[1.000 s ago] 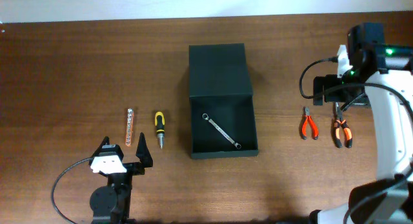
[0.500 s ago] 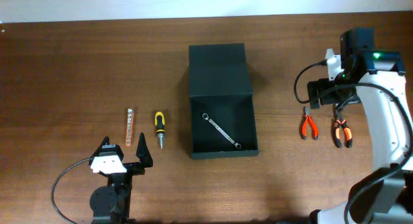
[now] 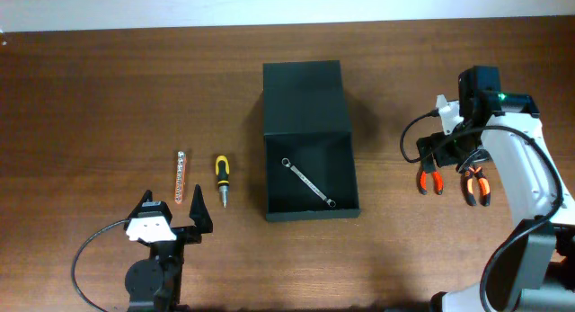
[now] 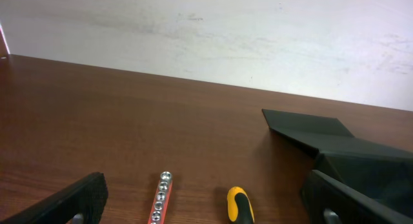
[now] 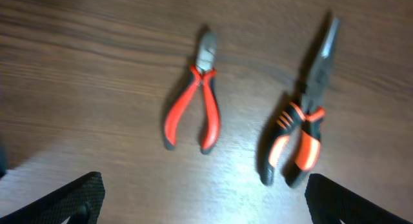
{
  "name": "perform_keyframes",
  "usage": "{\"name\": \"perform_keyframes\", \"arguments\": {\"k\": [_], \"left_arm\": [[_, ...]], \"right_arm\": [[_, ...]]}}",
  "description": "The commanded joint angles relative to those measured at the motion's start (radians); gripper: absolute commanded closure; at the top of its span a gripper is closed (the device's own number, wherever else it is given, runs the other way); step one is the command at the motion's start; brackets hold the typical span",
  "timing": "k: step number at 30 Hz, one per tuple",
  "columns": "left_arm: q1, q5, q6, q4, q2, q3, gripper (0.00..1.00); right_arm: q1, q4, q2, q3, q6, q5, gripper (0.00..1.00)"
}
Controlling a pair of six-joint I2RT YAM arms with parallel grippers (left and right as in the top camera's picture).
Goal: Pack container
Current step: 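Lower the right gripper toward the small red pliers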
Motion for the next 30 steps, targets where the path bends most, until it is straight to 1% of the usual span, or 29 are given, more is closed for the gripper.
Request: {"name": "perform_keyframes", "arguments": {"k": [1,4,13,21,26,30], "left_arm": [[-0.004,0.007,0.016,-0.005,-0.001,-0.002,0.01],[-0.004,0.007,0.016,-0.005,-0.001,-0.002,0.01],[-0.004,0.007,0.016,-0.005,-0.001,-0.002,0.01],[-0.004,0.007,0.016,-0.005,-0.001,-0.002,0.01],[-0.004,0.007,0.016,-0.005,-0.001,-0.002,0.01],[-0.004,0.007,0.016,-0.005,-0.001,-0.002,0.01]], "right_arm": [[-0.003,0.019,0.029,-0.007,-0.039,-0.113,0.01],[-0.003,0.03,0.061,-0.007,-0.038,-0.171,0.01],[-0.005,0.016,0.192,-0.007,-0.047,-0.114,0.01],[-0.047,0.002,0.192,0.002,-0.056,-0.099,0.01],[-0.09,0.006,0.193,0.002,-0.117,-0.142,0.01],[-0.107,0.016,0.193,0.002,-0.119,-0.141,0.01]]}}
